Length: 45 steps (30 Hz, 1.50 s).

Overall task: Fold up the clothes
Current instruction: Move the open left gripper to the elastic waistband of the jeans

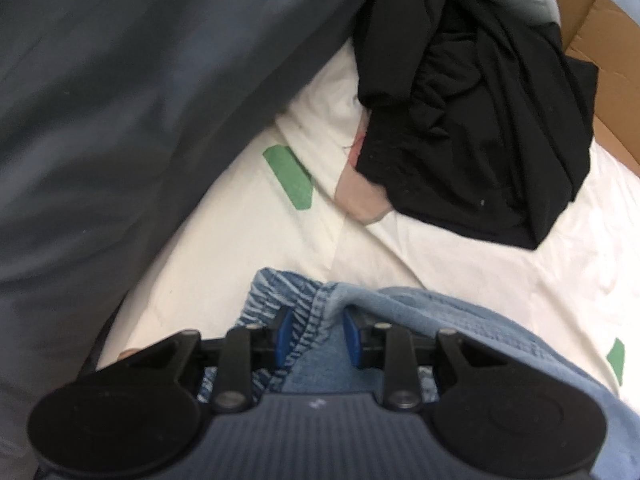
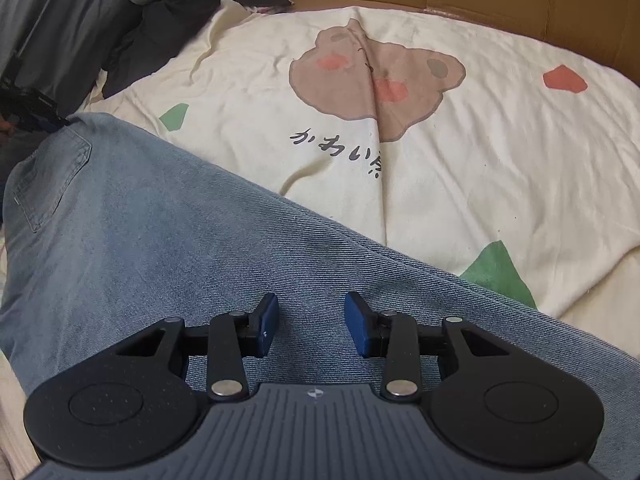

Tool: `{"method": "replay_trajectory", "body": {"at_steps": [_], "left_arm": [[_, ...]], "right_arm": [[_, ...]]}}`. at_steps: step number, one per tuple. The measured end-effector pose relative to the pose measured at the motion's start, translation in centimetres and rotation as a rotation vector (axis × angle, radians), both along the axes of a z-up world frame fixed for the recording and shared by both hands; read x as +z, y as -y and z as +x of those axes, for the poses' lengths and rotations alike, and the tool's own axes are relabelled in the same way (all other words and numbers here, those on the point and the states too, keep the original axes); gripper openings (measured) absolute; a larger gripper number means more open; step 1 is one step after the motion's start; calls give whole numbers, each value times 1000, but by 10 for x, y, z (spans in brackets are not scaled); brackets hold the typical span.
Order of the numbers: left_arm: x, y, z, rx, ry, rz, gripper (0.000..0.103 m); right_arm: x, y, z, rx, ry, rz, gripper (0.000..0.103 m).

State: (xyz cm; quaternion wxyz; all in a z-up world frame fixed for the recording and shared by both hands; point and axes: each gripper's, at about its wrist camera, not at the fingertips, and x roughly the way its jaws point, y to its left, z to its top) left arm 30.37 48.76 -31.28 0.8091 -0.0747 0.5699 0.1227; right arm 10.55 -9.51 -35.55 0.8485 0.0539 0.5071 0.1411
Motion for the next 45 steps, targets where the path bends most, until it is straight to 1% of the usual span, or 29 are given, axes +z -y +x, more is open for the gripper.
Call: {"method": "replay_trajectory", "body": {"at_steps": [2, 6, 8, 9, 12, 15, 18, 20, 25, 29, 32, 34, 36, 39, 42, 45], "left_arm": [[2, 1, 1, -2, -6, 1, 31], [19, 3, -4, 13, -6, -10, 30], [30, 8, -8, 10, 1, -28, 30], [35, 14, -10, -5, 4, -32, 29], [41, 39, -14, -100, 5, -25, 29], [32, 61, -18, -158, 2, -52, 29], [22, 75, -16, -173, 21, -59, 29], [13, 80, -9, -169, 12, -67, 29], [-10, 81, 9, -157, -17, -61, 29], [-16, 78, 11, -156, 1, -71, 31], [-13, 74, 10, -136, 1, -92, 31], [-5, 74, 8, -126, -1, -96, 31], [9, 76, 2, -143, 12, -90, 29], [30, 71, -12, -151, 31, -87, 29], [47, 57, -27, -129, 37, -76, 29], [57, 46, -47, -87, 35, -75, 29]], "right_arm": [[0, 2, 1, -6, -9, 14, 42], [1, 6, 5, -25, -24, 16, 36], [2, 9, 7, -40, -24, 12, 35], [3, 10, 8, -52, -22, 9, 35], [4, 14, 11, -76, -18, -2, 35], [4, 13, 13, -79, -18, -13, 35], [4, 13, 13, -76, -18, -11, 35], [3, 14, 13, -75, -18, -9, 35], [2, 14, 13, -68, -16, -12, 35], [1, 14, 12, -66, -12, -10, 35], [0, 14, 12, -64, -8, -12, 35], [0, 14, 12, -61, -9, -11, 35], [0, 15, 12, -60, -9, -7, 35], [-1, 15, 10, -61, -4, -7, 35], [-1, 14, 10, -59, 0, -10, 35], [-1, 14, 10, -58, 1, -9, 35]]}}
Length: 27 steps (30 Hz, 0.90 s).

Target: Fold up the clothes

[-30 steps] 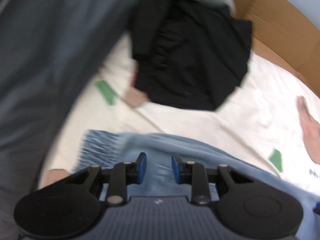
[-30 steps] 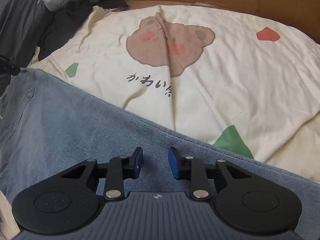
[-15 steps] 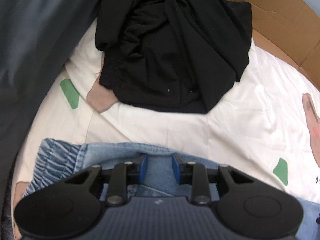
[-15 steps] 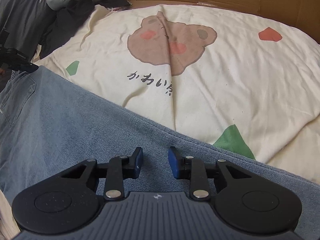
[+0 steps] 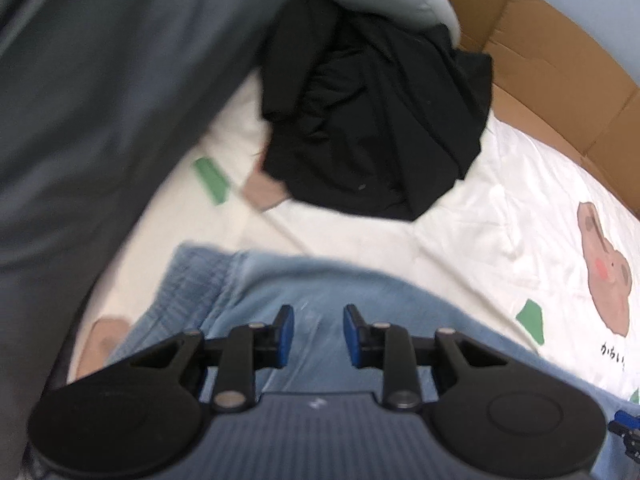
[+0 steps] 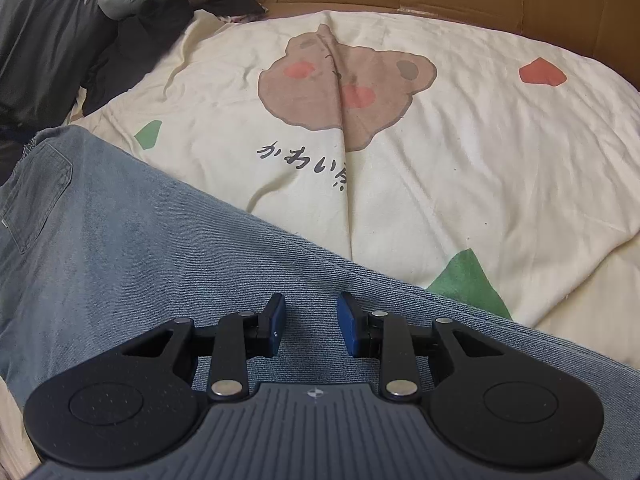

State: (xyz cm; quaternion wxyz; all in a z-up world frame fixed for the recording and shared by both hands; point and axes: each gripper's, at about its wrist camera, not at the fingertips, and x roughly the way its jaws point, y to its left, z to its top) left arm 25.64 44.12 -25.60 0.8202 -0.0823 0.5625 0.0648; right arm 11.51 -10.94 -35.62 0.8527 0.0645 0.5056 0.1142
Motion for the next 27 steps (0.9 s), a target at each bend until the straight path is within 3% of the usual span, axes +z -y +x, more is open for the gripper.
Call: {"method": "replay_trajectory", "body": {"at_steps": [5, 12, 18, 20, 27], "left_arm": [[-3, -20, -38, 103, -39, 21, 29], [-32, -44, -67, 180, -74, 17, 28], [-61, -64, -60, 210, -102, 20, 6], [-67, -70, -61, 217, -94, 3, 3], [-44, -62, -62, 216, -95, 21, 6]], "right_arm": [[0, 0, 0, 1, 1, 0, 35], [0, -1, -1, 5, 0, -6, 35], [0, -2, -1, 8, 2, -12, 35], [0, -2, -1, 8, 4, -11, 35], [0, 6, 2, 3, -20, 29, 35]]}}
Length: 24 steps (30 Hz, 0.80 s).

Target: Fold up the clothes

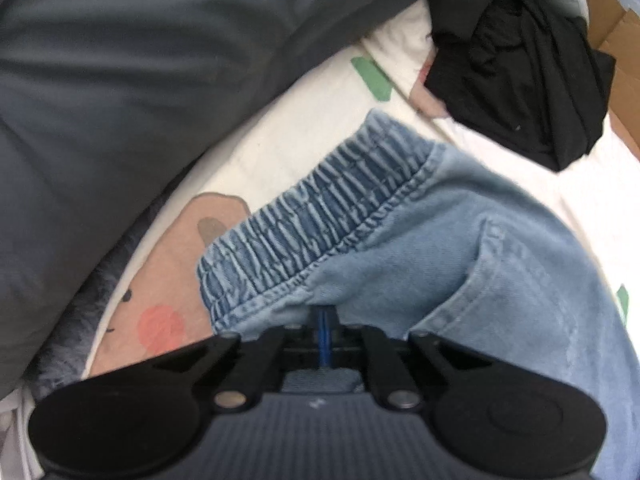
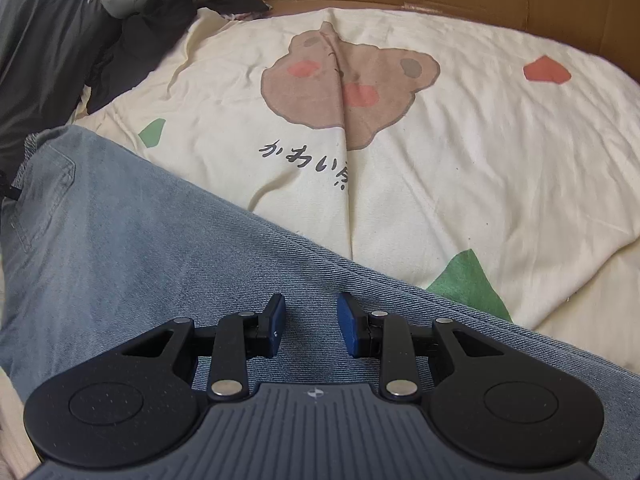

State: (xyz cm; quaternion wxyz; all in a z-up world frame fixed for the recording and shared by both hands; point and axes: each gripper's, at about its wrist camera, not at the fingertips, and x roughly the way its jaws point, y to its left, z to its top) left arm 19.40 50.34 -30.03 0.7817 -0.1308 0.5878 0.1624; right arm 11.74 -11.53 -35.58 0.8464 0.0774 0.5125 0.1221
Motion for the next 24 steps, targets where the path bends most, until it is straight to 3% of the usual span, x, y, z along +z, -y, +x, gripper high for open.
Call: {"method": "replay_trajectory", "body": {"at_steps": [7, 11, 15, 24], "left_arm": [[25, 9, -21, -3, -10, -8, 10], [10, 6, -27, -11, -54, -5, 11], [-5, -13, -29, 31, -44, 17, 13], [-14, -17, -20, 0, -69, 40, 12]], "right_arm": [[1, 24, -4, -51, -32, 37, 26], [3, 42, -8, -83, -52, 24, 26], [5, 68, -15, -114, -74, 18, 26], [14, 121, -37, -214, -107, 10, 27]]}}
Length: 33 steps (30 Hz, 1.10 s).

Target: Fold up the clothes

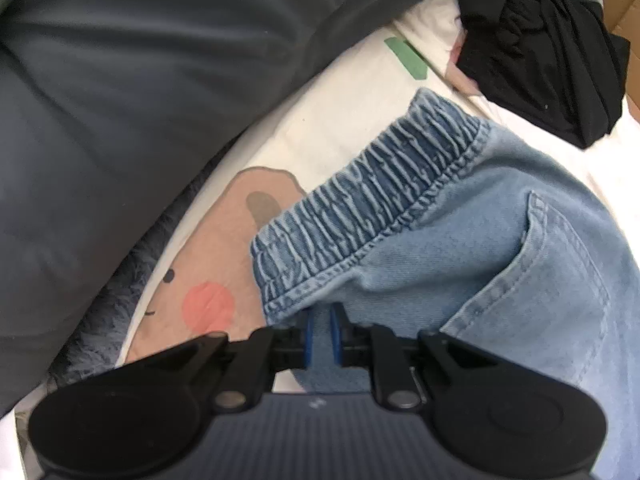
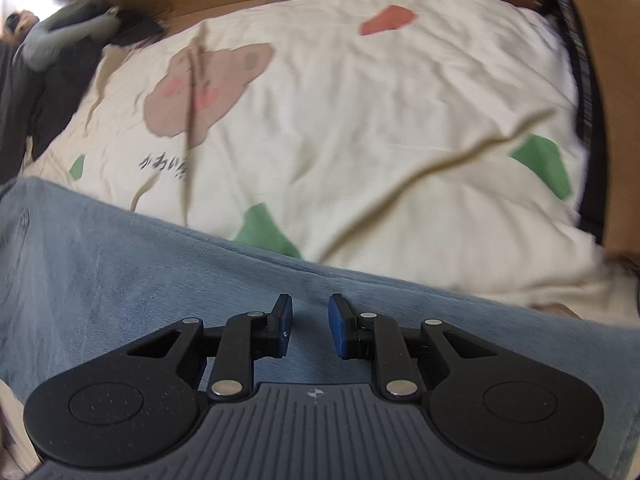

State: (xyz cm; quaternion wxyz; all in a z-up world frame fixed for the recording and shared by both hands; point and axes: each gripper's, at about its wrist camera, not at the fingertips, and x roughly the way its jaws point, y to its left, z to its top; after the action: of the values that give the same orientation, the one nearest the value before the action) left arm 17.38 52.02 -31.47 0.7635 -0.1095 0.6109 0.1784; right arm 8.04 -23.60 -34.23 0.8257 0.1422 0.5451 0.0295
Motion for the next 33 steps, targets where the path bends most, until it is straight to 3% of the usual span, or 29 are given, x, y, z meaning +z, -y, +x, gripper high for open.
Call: {"method": "replay_trajectory", "body": {"at_steps": [5, 7, 10, 21, 28, 33], "left_arm": [[14, 6, 0, 14, -11, 21, 17], [21, 10, -1, 18, -12, 31, 31], [30, 21, 2, 1, -1, 32, 43], [43, 91, 22, -96, 33, -22, 51], [41, 147, 49, -196, 48, -68, 51], [57, 184, 79, -252, 65, -64, 51]], "right_arm": [[17, 31, -17, -59, -15, 2, 35], [23, 46, -28, -111, -18, -2, 43], [27, 69, -49, -184, -23, 8, 43], [24, 133, -147, -432, -51, 34, 44], [18, 156, -197, -545, -62, 42, 44], [13, 160, -238, -668, -55, 84, 44]]}}
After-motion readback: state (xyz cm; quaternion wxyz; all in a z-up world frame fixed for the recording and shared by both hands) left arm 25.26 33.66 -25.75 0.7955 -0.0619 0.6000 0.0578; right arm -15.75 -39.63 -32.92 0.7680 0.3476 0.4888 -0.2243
